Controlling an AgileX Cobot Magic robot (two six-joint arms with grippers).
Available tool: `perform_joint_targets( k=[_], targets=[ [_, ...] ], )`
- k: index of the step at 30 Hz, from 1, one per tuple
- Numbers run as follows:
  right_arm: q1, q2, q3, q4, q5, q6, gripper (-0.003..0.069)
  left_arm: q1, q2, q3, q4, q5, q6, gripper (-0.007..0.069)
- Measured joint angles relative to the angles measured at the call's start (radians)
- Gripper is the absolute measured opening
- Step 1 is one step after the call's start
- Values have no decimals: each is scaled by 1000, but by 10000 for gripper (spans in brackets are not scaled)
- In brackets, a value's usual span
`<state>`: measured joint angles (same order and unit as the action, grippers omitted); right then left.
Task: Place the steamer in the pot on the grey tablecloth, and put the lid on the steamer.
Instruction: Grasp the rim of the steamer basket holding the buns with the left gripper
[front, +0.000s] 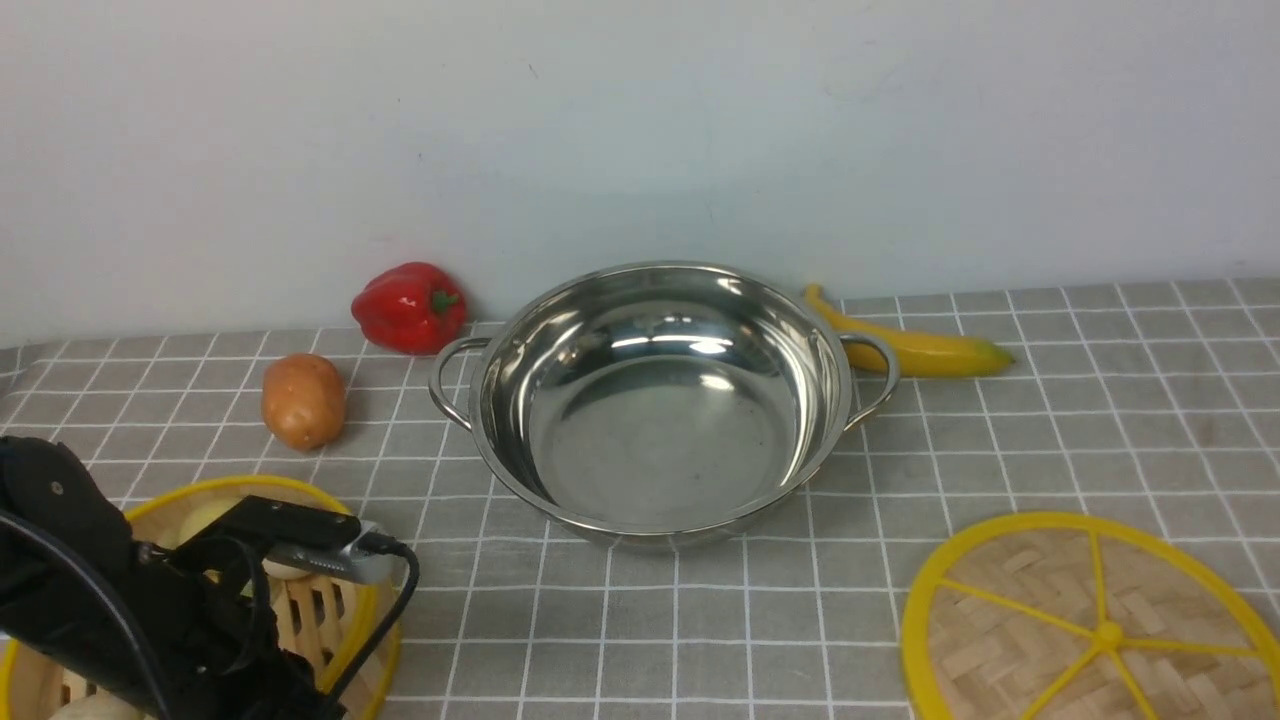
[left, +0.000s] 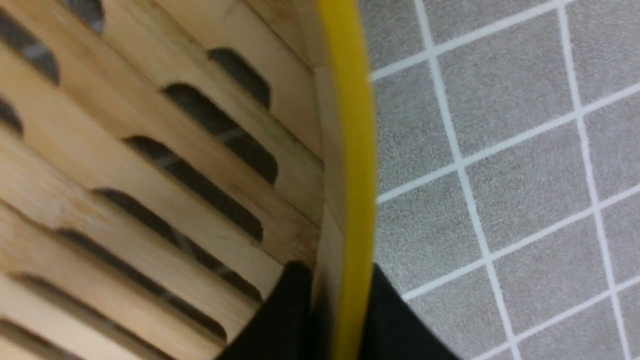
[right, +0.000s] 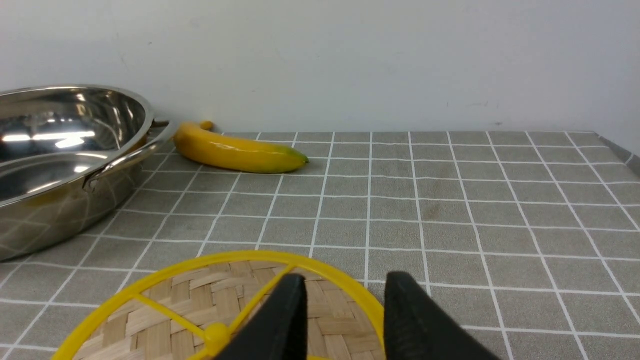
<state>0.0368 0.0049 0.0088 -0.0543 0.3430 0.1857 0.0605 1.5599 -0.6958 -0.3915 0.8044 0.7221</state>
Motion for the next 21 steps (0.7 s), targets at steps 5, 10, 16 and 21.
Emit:
perform_joint_targets(
  k=[5, 10, 16, 21],
  targets=[
    [0, 0, 0, 0, 0, 0, 242, -3, -1, -3, -2, 8, -3, 71],
    [0, 0, 0, 0, 0, 0, 242, -3, -1, -3, -11, 19, -3, 71],
    [0, 0, 0, 0, 0, 0, 242, -3, -5, -3, -20, 31, -3, 71],
    [0, 0, 0, 0, 0, 0, 242, -3, -47, -43, 0, 93, -17, 41]
  ],
)
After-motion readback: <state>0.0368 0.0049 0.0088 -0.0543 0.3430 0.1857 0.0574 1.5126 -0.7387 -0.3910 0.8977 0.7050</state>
